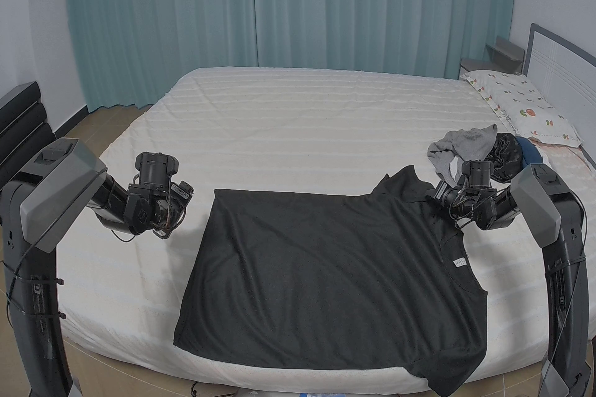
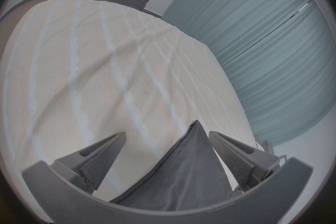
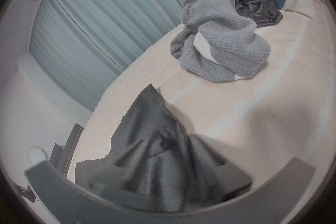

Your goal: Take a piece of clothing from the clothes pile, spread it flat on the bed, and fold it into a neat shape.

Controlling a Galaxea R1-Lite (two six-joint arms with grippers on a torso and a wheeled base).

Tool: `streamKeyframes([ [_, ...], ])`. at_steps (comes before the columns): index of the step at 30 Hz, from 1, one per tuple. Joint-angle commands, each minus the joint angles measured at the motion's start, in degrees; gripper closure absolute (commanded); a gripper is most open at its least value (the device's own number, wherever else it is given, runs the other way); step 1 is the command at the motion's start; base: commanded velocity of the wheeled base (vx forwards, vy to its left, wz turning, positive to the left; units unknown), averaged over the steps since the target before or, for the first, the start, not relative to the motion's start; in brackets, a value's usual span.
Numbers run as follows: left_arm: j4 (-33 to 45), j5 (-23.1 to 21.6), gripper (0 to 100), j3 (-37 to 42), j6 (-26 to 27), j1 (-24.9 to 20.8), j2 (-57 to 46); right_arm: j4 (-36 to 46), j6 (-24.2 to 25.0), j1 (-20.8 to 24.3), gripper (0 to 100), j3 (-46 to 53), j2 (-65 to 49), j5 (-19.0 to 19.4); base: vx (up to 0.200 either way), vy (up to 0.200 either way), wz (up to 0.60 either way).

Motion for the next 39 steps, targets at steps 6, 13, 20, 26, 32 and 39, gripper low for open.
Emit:
streamKeyframes([
  [6, 0.12, 0.12, 0, 0.21, 0.17, -0.10, -0.40, -0.47, 0.47, -1.39, 100, -2.91, 0.33, -1.04, 0.000, 0.000, 0.00],
  [13, 0.47, 0.12, 0, 0.21, 0.35, -0.19, -0.58, -0.47, 0.55, -1.74, 100, -3.70, 0.59, -1.74, 0.000, 0.000, 0.00],
  [20, 0.56, 0.12, 0, 0.30, 0.35, -0.10, -0.67, -0.47, 0.47, -1.82, 100, -4.14, 0.77, -2.89, 0.000, 0.000, 0.00],
  [26, 0.47, 0.03, 0, 1.27, 0.44, -0.27, -1.19, -0.47, 0.47, -1.82, 100, -4.58, 0.94, -3.76, 0.000, 0.000, 0.00],
  [32, 0.56, -0.05, 0, 3.47, 0.53, -0.36, -3.22, -0.30, 0.64, -2.26, 0, -1.95, -0.73, -3.24, 0.000, 0.000, 0.00],
  [39, 0.56, -0.05, 0, 13.13, 0.88, -0.36, -13.50, -0.30, 6.00, -4.02, 0, 4.38, -8.20, -2.36, 0.000, 0.000, 0.00],
])
